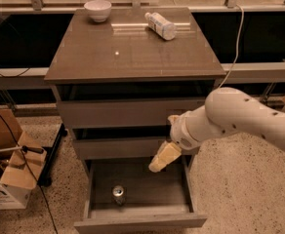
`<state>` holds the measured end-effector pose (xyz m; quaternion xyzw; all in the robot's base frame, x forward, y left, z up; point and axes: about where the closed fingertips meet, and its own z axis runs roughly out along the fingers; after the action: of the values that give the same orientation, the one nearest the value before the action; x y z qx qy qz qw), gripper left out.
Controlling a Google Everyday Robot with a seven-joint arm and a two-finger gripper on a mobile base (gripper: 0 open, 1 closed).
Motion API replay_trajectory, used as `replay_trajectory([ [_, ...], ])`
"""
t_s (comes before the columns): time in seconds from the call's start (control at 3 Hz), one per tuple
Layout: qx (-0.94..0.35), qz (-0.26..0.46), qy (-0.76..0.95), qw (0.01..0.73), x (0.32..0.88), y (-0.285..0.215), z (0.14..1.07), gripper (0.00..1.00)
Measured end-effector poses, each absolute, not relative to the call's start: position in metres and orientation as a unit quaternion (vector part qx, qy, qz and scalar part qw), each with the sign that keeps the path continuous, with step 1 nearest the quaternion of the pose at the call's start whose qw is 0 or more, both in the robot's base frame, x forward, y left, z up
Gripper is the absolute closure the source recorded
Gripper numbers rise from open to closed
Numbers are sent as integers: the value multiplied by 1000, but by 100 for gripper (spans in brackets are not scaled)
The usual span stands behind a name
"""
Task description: Pick redbull can from bottom drawer and place on counter
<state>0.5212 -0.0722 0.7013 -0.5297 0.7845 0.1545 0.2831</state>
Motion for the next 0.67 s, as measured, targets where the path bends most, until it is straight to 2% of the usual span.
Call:
replay_trajectory([
  [0.67, -493, 221, 812, 222, 540, -37, 571, 0],
])
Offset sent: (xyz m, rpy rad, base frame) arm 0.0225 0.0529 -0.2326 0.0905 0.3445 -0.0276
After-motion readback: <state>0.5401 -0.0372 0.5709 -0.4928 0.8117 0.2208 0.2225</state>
